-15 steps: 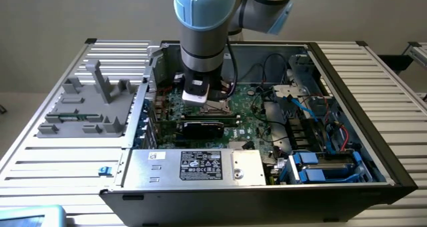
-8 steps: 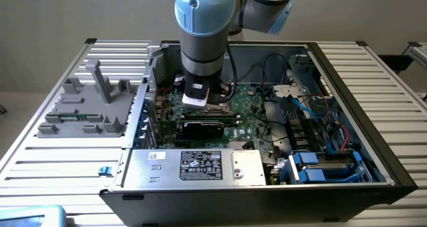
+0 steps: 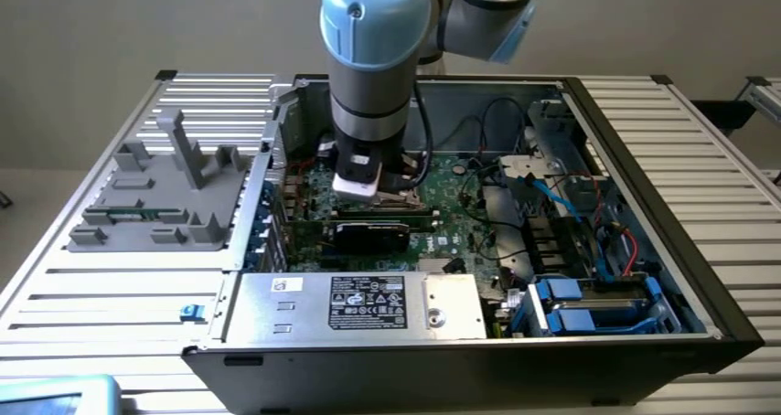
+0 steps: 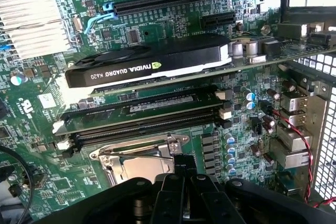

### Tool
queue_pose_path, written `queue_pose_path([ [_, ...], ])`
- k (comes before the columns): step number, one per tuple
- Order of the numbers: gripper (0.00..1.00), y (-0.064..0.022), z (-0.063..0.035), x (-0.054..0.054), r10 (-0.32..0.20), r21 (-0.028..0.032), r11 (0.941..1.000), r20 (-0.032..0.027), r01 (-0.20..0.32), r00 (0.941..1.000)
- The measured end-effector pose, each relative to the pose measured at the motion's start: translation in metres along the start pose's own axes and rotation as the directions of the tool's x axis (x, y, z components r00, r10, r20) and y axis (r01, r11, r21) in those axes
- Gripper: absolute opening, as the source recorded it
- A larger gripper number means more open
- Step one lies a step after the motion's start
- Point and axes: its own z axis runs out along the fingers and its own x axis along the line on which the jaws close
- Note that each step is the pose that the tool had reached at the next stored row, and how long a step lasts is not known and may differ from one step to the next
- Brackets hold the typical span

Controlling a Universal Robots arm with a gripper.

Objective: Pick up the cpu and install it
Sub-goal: 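Install the second cpu locking lever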

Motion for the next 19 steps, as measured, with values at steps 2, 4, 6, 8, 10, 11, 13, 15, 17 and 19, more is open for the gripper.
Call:
queue_pose_path([
  [2, 0.11, 0.0003, 0.0006, -0.001, 0.0, -0.0003, 1.0, 0.0004, 0.0, 1.0],
  [4, 0.11, 0.0006, 0.001, -0.001, 0.0, -0.0005, 1.0, 0.0007, 0.0, 1.0],
  [6, 0.11, 0.0008, 0.0013, -0.002, 0.0, -0.0003, 1.0, 0.0007, 0.0, 1.0],
  [8, 0.11, 0.0009, 0.0015, -0.002, 0.001, -0.0005, 1.0, 0.0017, -0.001, 1.0],
  [10, 0.11, 0.0012, 0.0025, -0.002, 0.001, -0.0003, 1.0, 0.0024, -0.001, 1.0],
  [11, 0.11, 0.0015, 0.0032, -0.002, 0.001, -0.0005, 1.0, 0.0026, -0.001, 1.0],
  [13, 0.11, 0.0022, 0.0052, -0.002, 0.001, -0.0008, 1.0, 0.0027, -0.001, 1.0],
  [15, 0.11, 0.0032, 0.0076, -0.002, 0.001, -0.0008, 1.0, 0.0027, -0.001, 1.0],
  [17, 0.11, 0.0041, 0.0096, -0.003, 0.001, -0.0006, 1.0, 0.0026, -0.001, 1.0],
  [19, 0.11, 0.005, 0.0116, -0.004, 0.001, -0.0007, 1.0, 0.0027, -0.001, 1.0],
])
